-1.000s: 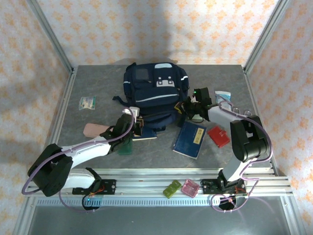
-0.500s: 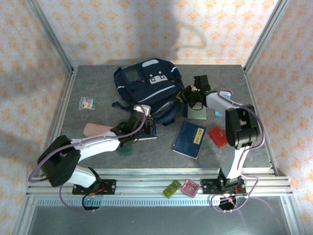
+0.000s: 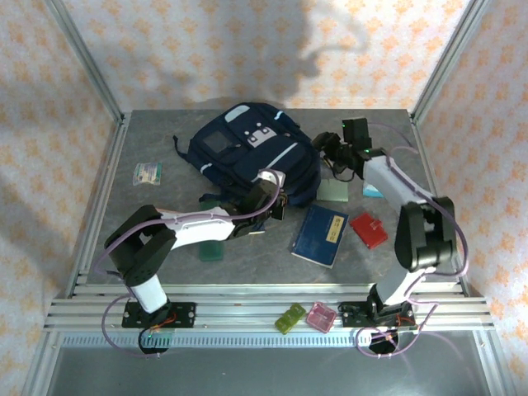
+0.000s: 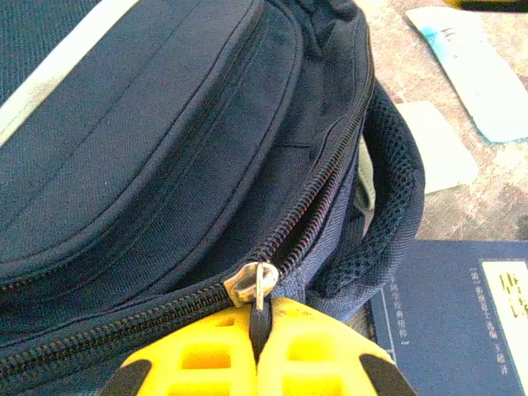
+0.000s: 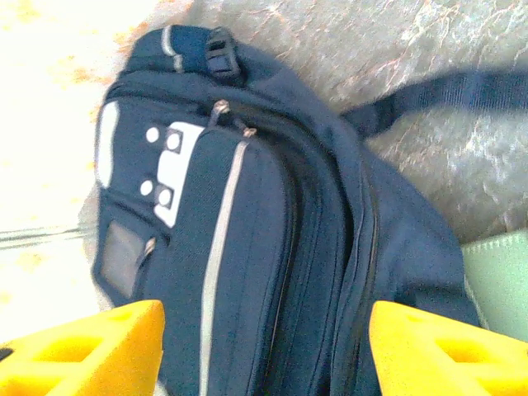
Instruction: Pack the student bag
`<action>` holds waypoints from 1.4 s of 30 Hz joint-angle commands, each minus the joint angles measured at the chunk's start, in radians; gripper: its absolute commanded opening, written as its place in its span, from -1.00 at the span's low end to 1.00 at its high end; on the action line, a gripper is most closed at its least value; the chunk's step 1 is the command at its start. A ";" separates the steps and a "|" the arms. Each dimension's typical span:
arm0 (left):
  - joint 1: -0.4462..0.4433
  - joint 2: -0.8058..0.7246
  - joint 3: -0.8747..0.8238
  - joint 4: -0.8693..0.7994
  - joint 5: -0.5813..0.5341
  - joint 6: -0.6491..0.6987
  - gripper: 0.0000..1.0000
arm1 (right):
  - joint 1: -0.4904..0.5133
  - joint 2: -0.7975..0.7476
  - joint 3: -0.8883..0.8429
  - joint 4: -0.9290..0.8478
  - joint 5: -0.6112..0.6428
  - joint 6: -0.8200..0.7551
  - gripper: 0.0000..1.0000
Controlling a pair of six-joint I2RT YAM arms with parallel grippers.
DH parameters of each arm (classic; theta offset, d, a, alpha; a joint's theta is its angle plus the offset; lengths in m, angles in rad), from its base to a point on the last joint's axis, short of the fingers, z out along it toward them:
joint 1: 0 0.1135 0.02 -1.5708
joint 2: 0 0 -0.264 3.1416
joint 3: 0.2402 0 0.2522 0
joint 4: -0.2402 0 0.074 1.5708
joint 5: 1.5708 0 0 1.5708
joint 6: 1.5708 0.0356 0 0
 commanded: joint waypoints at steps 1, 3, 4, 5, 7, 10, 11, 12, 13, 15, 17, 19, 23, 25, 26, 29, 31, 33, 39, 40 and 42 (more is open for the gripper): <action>-0.002 0.005 0.038 0.068 0.007 0.019 -1.00 | 0.009 -0.092 -0.077 -0.048 -0.043 0.020 0.32; -0.002 0.006 0.037 0.071 0.014 0.016 -1.00 | 0.019 -0.118 -0.113 -0.069 -0.062 0.049 0.31; -0.002 0.007 0.035 0.075 0.018 0.014 -1.00 | 0.029 -0.130 -0.132 -0.062 -0.075 0.056 0.31; -0.004 0.007 0.033 0.078 0.021 0.013 -1.00 | 0.041 -0.139 -0.147 -0.067 -0.069 0.069 0.31; -0.006 0.009 0.035 0.076 0.024 0.013 -1.00 | 0.066 -0.141 -0.173 -0.057 -0.071 0.096 0.31; -0.008 0.006 0.033 0.078 0.022 0.015 -1.00 | 0.118 -0.110 -0.181 -0.045 -0.078 0.125 0.31; -0.010 0.006 0.032 0.080 0.022 0.015 -1.00 | 0.137 -0.092 -0.177 -0.039 -0.079 0.131 0.30; -0.012 0.004 0.031 0.080 0.022 0.015 -1.00 | 0.152 -0.073 -0.172 -0.032 -0.084 0.140 0.30; -0.014 0.004 0.029 0.080 0.022 0.015 -1.00 | 0.166 -0.052 -0.166 -0.021 -0.088 0.150 0.28; -0.017 0.004 0.026 0.083 0.022 0.014 -1.00 | 0.194 -0.012 -0.151 -0.004 -0.090 0.166 0.24; -0.020 0.006 0.023 0.085 0.022 0.013 -1.00 | 0.217 0.029 -0.129 0.012 -0.105 0.179 0.17; -0.023 0.008 0.021 0.089 0.024 0.013 -1.00 | 0.237 0.072 -0.104 0.018 -0.116 0.185 0.02; -0.026 0.015 0.020 0.091 0.028 0.009 -1.00 | 0.241 0.127 -0.088 0.041 -0.118 0.191 -0.71; -0.027 0.013 0.013 0.089 0.024 0.009 -1.00 | 0.239 0.142 -0.084 0.048 -0.116 0.195 -1.00; -0.026 0.008 0.008 0.085 0.017 0.008 -1.00 | 0.238 0.148 -0.082 0.051 -0.115 0.195 -1.00; -0.022 -0.017 -0.023 0.069 -0.013 0.014 -1.00 | 0.225 0.148 -0.078 0.049 -0.098 0.191 -1.00; -0.010 -0.043 -0.058 0.062 -0.027 0.013 -1.00 | 0.207 0.137 -0.079 0.046 -0.092 0.189 -1.00; 0.019 -0.081 -0.108 0.056 -0.036 0.004 -1.00 | 0.184 0.120 -0.087 0.048 -0.089 0.186 -1.00; 0.155 -0.189 -0.259 0.051 -0.042 -0.006 -1.00 | 0.131 0.057 -0.102 0.051 -0.069 0.178 -1.00; 0.180 -0.198 -0.277 0.053 -0.041 -0.006 -1.00 | 0.127 0.048 -0.102 0.050 -0.068 0.178 -1.00; 0.238 -0.219 -0.309 0.057 -0.047 -0.003 -1.00 | 0.118 0.032 -0.097 0.051 -0.067 0.178 -1.00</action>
